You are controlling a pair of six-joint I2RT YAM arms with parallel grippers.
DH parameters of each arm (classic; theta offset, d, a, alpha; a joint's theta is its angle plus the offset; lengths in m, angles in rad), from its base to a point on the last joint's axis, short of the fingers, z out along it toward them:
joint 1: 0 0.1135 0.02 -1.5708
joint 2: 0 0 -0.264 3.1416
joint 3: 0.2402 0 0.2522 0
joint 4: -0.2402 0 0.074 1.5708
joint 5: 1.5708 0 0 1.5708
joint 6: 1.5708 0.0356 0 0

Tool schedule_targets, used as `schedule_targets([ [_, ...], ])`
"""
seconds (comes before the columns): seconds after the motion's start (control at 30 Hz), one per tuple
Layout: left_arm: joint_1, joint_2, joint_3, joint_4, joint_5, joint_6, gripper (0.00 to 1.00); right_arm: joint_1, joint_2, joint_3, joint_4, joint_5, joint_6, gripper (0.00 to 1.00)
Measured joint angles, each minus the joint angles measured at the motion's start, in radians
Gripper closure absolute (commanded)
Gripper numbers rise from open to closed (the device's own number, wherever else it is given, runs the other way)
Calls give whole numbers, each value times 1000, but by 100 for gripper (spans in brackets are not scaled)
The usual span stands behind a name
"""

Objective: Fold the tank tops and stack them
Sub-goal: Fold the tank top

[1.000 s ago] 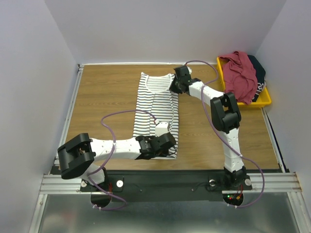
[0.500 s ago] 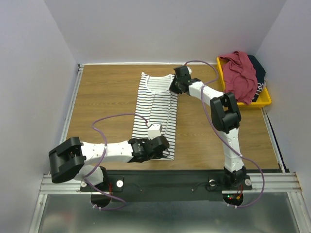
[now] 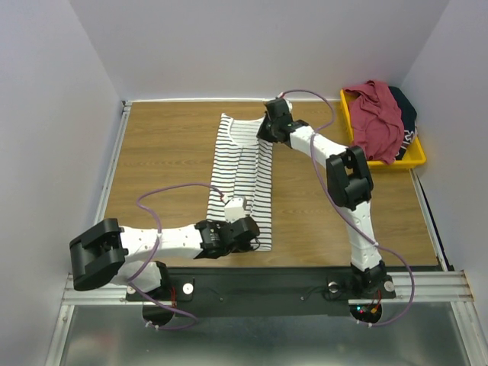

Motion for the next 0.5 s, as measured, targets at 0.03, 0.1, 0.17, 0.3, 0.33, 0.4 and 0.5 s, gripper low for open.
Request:
schedule_targets([
  [0.03, 0, -3, -4, 0, 0, -5, 100, 1, 5, 3, 0, 0, 0, 100],
  [0.1, 0, -7, -11, -3, -2, -14, 100, 6, 18, 7, 0, -1, 0, 100],
  [0.17, 0, -11, -16, -3, -2, -23, 100, 7, 29, 11, 0, -1, 0, 100],
  [0.3, 0, -17, -26, -9, -2, -36, 100, 9, 56, 19, -1, -5, 1, 100],
  [0.33, 0, -17, -27, -10, -2, -39, 100, 13, 65, 22, 0, -6, 2, 100],
  [0.4, 0, -20, -30, -12, -3, -43, 100, 13, 77, 26, 0, -8, 5, 100],
  [0.5, 0, -34, -38, -21, -3, -51, 100, 14, 88, 26, -1, -8, 5, 99],
])
